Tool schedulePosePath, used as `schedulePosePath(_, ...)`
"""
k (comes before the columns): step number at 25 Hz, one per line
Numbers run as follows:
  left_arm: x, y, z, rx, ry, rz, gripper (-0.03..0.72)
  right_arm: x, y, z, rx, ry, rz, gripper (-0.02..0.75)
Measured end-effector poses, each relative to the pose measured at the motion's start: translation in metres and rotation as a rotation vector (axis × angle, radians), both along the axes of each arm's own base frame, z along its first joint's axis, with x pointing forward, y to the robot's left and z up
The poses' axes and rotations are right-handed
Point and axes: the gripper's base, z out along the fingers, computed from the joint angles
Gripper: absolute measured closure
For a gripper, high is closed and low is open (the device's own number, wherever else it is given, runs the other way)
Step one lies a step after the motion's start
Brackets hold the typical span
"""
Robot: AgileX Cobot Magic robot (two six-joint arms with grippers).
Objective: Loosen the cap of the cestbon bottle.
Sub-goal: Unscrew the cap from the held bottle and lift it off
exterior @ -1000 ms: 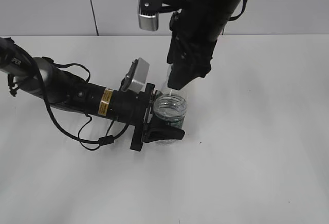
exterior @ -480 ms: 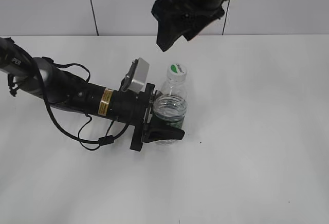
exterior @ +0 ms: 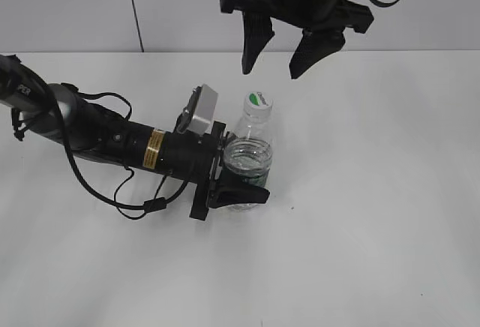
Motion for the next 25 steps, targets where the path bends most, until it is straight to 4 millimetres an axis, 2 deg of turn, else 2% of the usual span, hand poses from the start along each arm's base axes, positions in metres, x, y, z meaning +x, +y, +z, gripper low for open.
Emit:
schedulePosePath(7, 0.0, 0.0, 0.0, 0.001, 0.012, 0.007, 0.284, -0.004, 0.007, -0.002, 0.021, 0.036, -0.046, 0.255)
schedulePosePath(16, 0.0, 0.0, 0.0, 0.002, 0.026, 0.012, 0.284, -0.009, 0.007, -0.028, -0.025, 0.116, -0.05, 0.255)
schedulePosePath(25, 0.0, 0.0, 0.0, 0.002, 0.027, 0.012, 0.284, -0.009, 0.007, -0.03, -0.026, 0.12, -0.052, 0.273)
